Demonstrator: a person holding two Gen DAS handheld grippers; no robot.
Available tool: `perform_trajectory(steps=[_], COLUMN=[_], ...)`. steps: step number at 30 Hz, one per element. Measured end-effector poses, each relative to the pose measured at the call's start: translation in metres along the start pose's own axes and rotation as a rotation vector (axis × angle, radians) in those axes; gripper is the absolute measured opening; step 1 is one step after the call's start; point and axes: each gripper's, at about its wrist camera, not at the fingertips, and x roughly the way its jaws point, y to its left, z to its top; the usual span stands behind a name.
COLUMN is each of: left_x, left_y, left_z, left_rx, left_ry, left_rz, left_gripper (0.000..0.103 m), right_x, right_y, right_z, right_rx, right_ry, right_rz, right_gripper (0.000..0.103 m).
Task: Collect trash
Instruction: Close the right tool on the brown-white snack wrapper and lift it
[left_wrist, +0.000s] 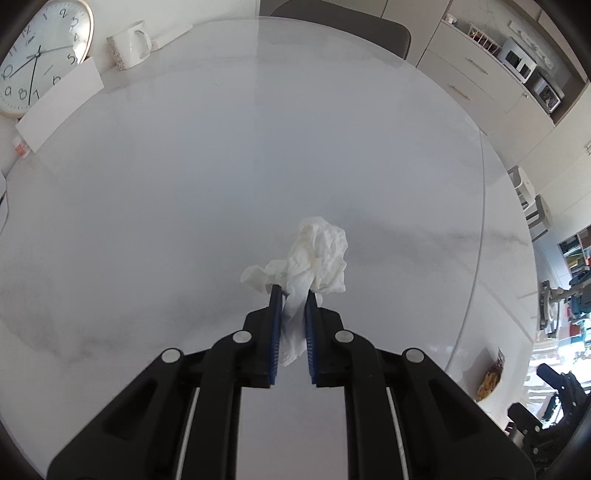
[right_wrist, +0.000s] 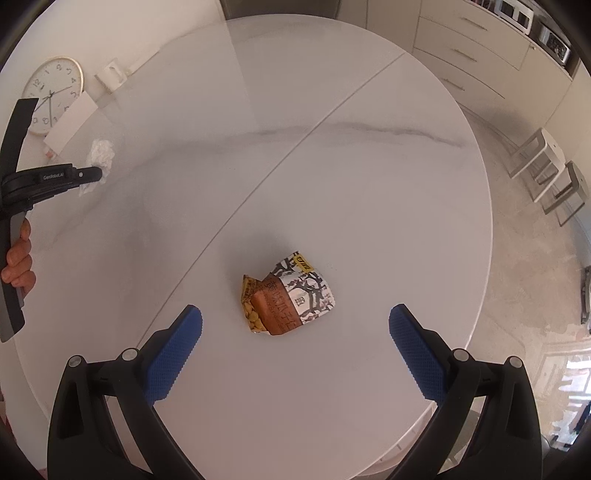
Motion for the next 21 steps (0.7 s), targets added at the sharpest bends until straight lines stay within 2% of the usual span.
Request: perform_trajectory(steps=[7, 11, 12, 14, 15, 21], left_x=[-0.023, -0.026, -0.026, -0.024, -0.024, -0.024], left_y=[0.001, -0.002, -0.004, -0.006, -0.008, -0.022], left_z=[-0.056, -0.071, -0.072, -0.074, -0.073, -0.073], left_rx=[0.005, 0.025, 0.034, 0.044, 0.042, 0.089], left_ry=[0.048, 0.073, 0.075, 0.087, 0.093, 0.089], left_rz=[-0.089, -0.121, -0.120, -0.123, -0.130, -0.135], left_gripper=[0.012, 0.012, 0.012, 0.012, 0.012, 0.012], right_x=[0.024, 0.036, 0.038, 0.042, 0.045, 0.040], right_y=[0.015, 0.019, 0.019, 0.024, 0.025, 0.024], right_z=[-0.002, 0.001, 0.002, 0.003, 0.003, 0.000], right_rx=[-0.118, -0.152, -0.161, -0.187, -0.196, -0.179], right_ry=[0.005, 0.005, 0.005, 0.008, 0.026, 0.031], right_rz=[-0.031, -0.049, -0.052, -0.066, -0.073, -0.063], right_gripper=[0.101, 0.100, 0.098, 0.078, 0.063, 0.058])
